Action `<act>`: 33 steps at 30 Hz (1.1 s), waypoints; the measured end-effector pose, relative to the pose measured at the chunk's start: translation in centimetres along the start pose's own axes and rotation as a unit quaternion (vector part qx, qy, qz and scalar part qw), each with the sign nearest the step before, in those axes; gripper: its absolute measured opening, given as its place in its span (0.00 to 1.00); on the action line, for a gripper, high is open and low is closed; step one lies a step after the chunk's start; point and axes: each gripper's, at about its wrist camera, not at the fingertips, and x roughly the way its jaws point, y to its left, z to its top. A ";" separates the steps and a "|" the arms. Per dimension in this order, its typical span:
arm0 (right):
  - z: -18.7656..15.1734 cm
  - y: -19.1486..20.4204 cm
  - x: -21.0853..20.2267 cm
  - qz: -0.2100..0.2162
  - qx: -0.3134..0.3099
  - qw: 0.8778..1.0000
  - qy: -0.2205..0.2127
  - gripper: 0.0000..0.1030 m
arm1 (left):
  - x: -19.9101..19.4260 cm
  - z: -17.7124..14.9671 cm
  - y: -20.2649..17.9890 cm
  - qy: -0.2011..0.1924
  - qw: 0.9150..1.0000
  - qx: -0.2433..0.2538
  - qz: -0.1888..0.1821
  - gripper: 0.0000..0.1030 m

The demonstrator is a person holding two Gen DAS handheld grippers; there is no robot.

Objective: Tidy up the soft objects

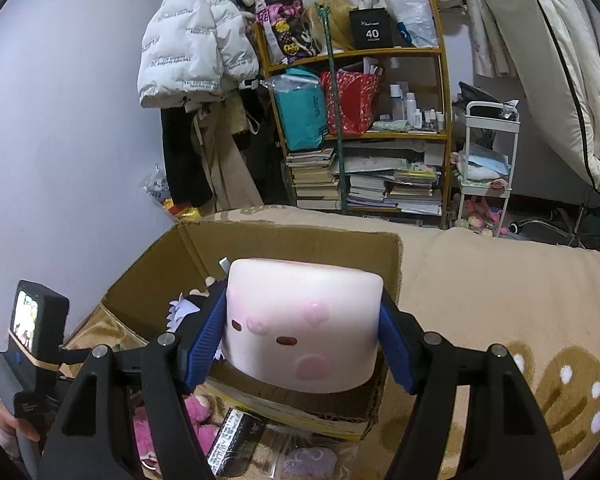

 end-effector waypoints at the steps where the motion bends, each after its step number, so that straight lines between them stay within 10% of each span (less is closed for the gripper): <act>1: 0.0 0.1 0.1 0.000 -0.003 1.000 0.002 0.73 | 0.4 -0.1 -0.1 0.005 1.000 0.002 0.011 0.90; 20: -0.6 0.0 0.8 -0.006 -0.022 0.999 0.025 0.73 | -2.0 -0.6 1.0 -0.042 0.999 -0.017 -0.015 0.72; 33: -0.6 -0.4 0.9 -0.006 -0.010 0.999 0.031 0.73 | -9.5 -0.6 1.0 -0.168 0.984 -0.025 -0.044 0.71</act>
